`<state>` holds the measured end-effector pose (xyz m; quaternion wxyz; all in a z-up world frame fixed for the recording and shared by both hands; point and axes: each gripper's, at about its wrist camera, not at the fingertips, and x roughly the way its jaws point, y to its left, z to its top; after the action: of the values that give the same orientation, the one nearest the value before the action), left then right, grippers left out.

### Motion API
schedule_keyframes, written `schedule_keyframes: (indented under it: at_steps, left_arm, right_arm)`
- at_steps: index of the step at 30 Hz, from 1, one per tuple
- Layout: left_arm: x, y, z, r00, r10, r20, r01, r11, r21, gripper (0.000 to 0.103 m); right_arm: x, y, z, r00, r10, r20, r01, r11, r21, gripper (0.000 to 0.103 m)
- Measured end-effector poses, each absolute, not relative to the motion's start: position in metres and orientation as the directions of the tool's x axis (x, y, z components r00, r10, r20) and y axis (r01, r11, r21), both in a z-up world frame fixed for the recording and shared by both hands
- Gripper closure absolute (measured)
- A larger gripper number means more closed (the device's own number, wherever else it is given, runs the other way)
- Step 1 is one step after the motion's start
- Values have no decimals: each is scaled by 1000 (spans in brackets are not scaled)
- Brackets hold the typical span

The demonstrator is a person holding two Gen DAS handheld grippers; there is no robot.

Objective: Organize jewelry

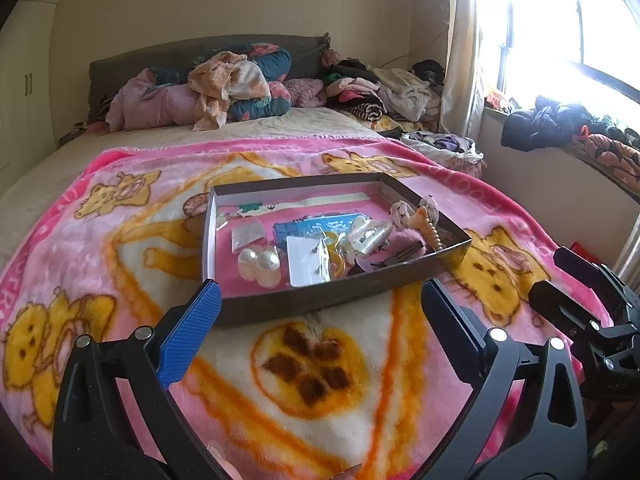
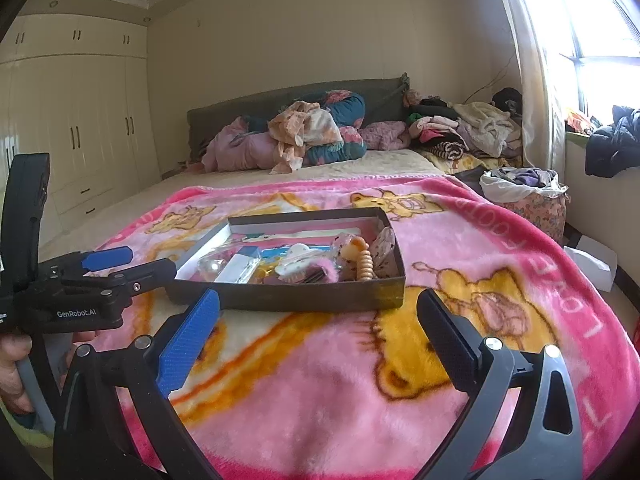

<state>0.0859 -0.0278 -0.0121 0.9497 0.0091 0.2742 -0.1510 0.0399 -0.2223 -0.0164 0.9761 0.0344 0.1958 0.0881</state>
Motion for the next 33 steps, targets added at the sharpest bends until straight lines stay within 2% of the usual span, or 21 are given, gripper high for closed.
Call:
schedule_keyframes:
  at_steps: [10,21,33]
  left_arm:
    - [69,-21,-21,825,-269,-498,269,960,-72,11]
    - [65,-22,-28,874,-219,-433,220,974,-49,11]
    - [63,-33,-37,884,-226,-409,232,972,-35,11]
  right_arm:
    - [26,-214,-19,921,187,-343,-159,981,109,6]
    - [29,-206,-31,950,151,-274,-145,989,41,6]
    - [31,-223,-42,947,127,-294,-97,989,115,6]
